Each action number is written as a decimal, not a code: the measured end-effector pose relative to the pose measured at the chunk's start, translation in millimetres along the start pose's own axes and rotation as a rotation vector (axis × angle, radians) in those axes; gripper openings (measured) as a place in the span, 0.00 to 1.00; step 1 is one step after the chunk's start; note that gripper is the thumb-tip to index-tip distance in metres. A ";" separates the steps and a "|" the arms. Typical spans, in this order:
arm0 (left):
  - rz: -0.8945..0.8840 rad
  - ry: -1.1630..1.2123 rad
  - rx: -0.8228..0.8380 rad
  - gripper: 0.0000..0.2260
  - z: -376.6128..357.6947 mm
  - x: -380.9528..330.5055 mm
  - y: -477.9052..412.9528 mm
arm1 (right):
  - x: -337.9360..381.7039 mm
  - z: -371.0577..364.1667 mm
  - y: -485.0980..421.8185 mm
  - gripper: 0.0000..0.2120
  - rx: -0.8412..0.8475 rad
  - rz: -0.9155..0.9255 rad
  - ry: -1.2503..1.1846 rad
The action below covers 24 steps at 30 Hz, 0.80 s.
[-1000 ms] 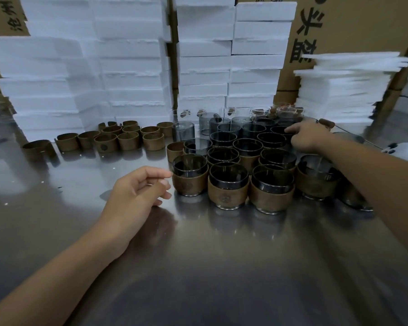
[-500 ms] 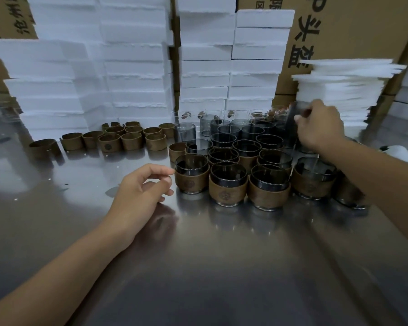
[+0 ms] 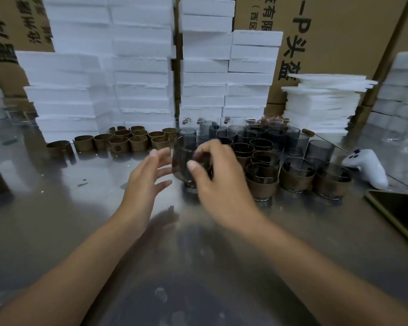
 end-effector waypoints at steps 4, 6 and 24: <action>0.018 0.035 0.097 0.18 -8.7 -1.3 6.2 | -15.4 -16.0 18.8 0.20 -0.010 -0.099 -0.147; 0.042 0.048 0.144 0.17 -12.9 1.2 8.2 | -27.3 -19.2 21.7 0.31 -0.011 -0.166 -0.202; 0.070 0.074 0.166 0.15 -20.9 5.2 14.5 | -54.5 -43.3 8.0 0.27 0.175 -0.250 -0.376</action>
Point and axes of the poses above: each hand's wrist, its own y-axis away from the middle knuckle, its own z-axis out of the back of the hand, x = y × z, the point moved 9 cm from there along -y, towards the middle knuckle, and after that the axes turned 13 degrees about -z, right-handed, at the moved point
